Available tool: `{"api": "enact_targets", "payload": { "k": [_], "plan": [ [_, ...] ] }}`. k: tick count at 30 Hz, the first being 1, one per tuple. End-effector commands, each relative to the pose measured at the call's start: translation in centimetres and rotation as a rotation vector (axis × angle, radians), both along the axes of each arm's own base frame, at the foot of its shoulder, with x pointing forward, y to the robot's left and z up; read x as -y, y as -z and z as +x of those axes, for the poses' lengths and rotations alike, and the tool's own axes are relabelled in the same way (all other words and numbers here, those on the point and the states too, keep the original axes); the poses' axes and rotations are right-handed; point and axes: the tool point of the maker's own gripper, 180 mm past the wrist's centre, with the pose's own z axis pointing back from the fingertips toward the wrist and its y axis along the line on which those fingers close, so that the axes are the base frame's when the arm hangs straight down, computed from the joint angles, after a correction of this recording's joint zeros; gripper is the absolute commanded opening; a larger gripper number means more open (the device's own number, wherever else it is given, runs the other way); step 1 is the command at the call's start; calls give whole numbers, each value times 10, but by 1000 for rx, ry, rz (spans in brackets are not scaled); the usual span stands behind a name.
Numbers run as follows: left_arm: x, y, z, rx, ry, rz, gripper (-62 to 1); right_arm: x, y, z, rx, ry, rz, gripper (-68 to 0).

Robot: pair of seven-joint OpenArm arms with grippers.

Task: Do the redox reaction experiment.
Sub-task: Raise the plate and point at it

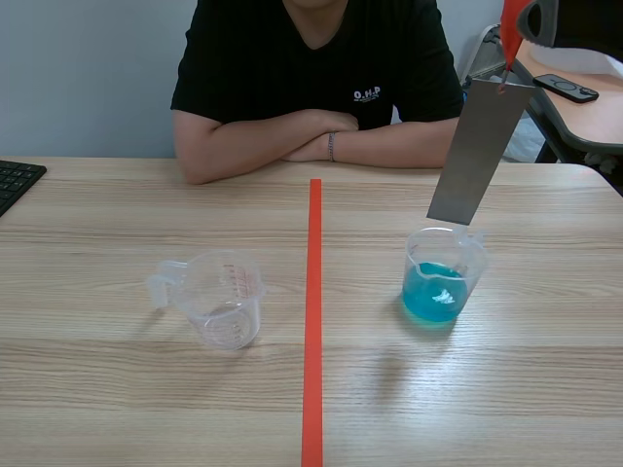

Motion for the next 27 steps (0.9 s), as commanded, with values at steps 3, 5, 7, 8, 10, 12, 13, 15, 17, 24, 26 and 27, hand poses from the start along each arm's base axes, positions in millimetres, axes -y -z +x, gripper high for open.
{"api": "enact_targets", "payload": {
  "k": [3,5,7,8,10,12,13,15,17,24,26,27],
  "plan": [
    [-8,-21,39,76,32,-1,-573,1,-15,0,42,-10,10,-660],
    [-11,-30,59,90,51,-18,-573,2,-15,0,40,-10,8,-660],
    [-12,-41,80,97,58,-42,-573,2,-14,0,37,-10,4,-660],
    [-12,-46,90,101,63,-58,-573,2,-14,0,36,-10,3,-660],
    [-10,-60,111,120,74,-82,-574,2,-13,0,35,-10,2,-660],
    [-7,-71,131,141,78,-94,-575,2,-13,0,35,-10,2,-660],
    [-5,-75,141,151,83,-95,-583,2,-13,0,35,-10,3,-660],
    [3,-80,160,162,97,-93,-583,2,-13,0,35,-10,3,-660],
    [14,-84,180,170,104,-92,-583,2,-13,0,35,-10,3,-660],
    [72,-91,240,169,144,-116,-583,1,-14,-1,35,-11,6,-660],
    [93,-92,252,162,164,-132,-583,1,-14,0,35,-11,5,-660],
    [104,-92,257,157,177,-137,-583,1,-14,0,35,-11,5,-660]
  ]
}}
